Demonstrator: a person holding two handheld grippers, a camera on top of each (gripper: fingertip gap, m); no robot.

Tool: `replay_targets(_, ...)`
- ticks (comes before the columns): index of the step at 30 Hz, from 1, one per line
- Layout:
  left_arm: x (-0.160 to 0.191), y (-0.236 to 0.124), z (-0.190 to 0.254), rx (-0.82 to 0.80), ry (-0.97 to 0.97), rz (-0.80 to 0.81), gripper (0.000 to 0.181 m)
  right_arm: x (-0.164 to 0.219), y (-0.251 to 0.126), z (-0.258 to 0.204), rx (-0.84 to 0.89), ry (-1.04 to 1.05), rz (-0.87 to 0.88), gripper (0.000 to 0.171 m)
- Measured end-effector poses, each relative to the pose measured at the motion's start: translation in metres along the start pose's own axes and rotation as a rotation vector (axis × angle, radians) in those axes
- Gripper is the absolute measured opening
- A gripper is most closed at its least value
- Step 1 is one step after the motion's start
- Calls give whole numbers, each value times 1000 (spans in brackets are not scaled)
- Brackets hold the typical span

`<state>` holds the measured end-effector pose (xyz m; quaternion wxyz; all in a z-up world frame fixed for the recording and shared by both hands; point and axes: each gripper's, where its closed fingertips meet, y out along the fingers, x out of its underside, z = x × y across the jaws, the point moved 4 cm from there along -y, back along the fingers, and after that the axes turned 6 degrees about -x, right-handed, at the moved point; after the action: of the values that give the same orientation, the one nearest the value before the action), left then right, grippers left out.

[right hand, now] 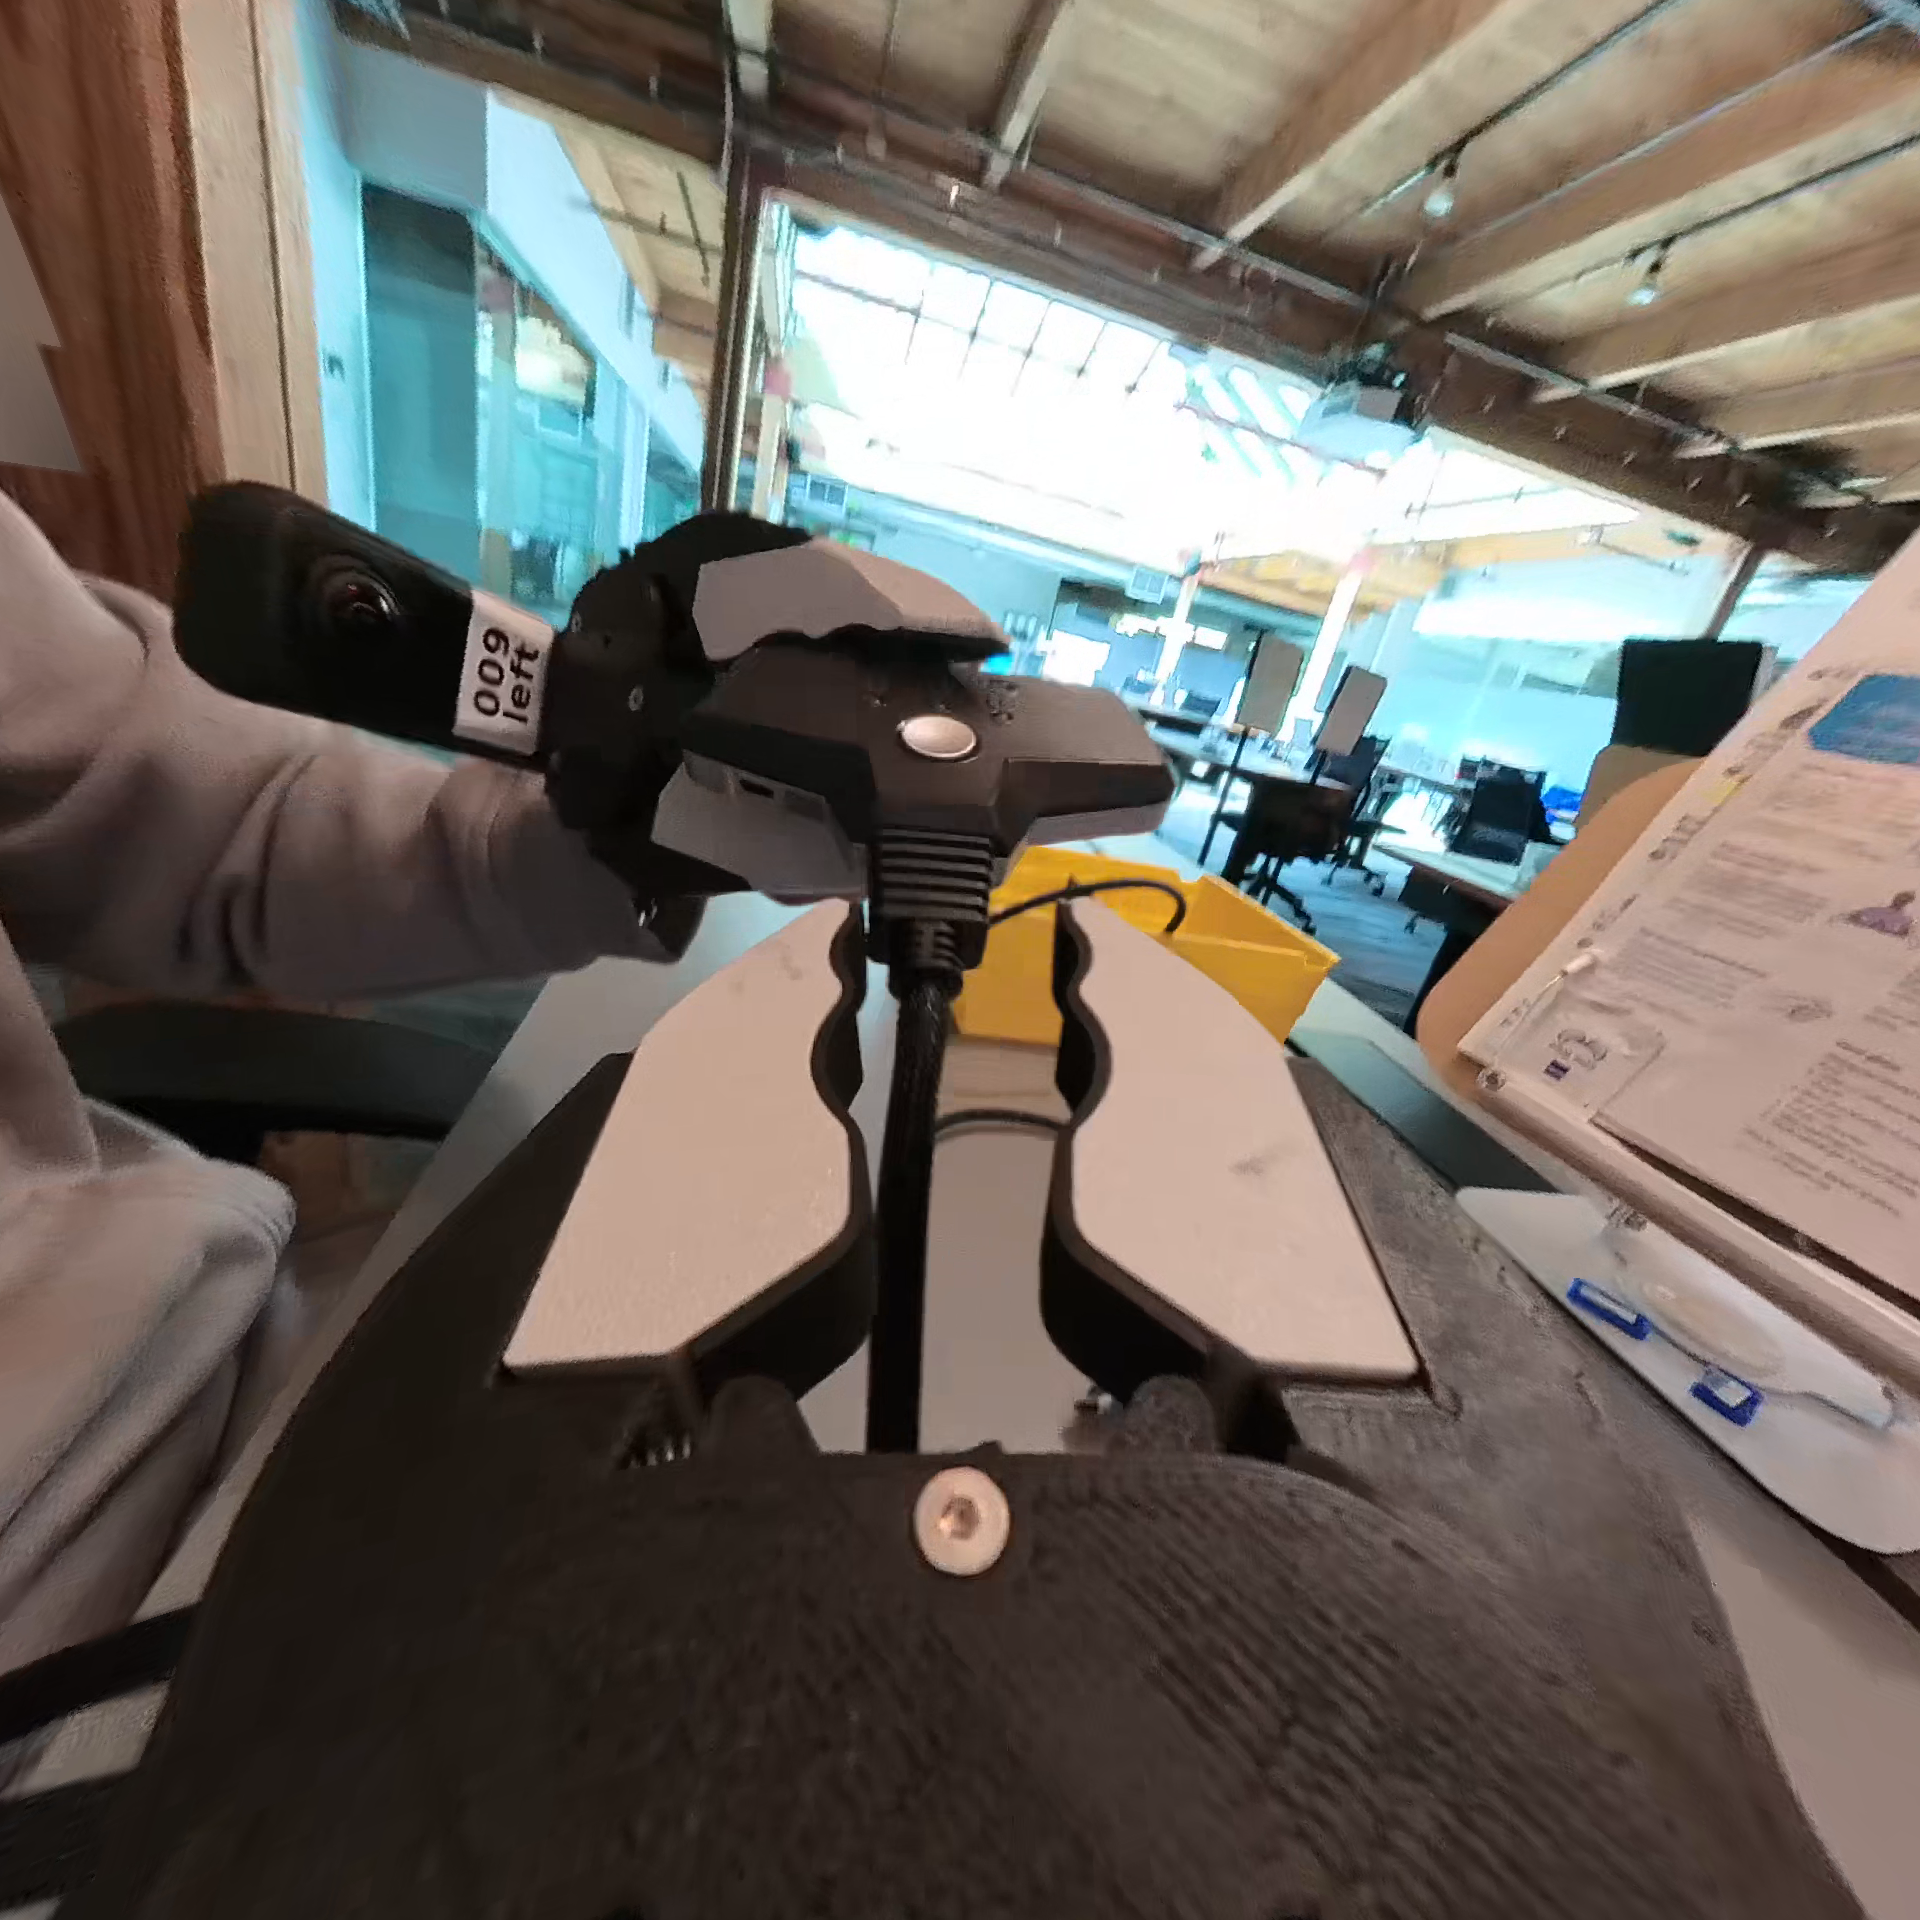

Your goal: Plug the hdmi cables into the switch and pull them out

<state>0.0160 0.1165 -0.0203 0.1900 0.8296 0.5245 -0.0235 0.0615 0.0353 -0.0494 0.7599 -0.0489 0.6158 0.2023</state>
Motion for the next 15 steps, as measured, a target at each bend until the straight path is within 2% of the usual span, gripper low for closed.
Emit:
replay_targets(5,-9,16,-13,-95,-343,-25,38,-34,-18,4,11,61,191,38)
replay_targets(8,-18,26,-7,-151,-337,-21,37,-48,-22,2,51,28,258,42)
replay_targets(11,-22,33,-8,-216,-345,-41,37,-55,-24,7,137,56,284,41)
replay_targets(15,-25,35,-8,-264,-335,-51,37,-60,-26,9,162,88,337,36)
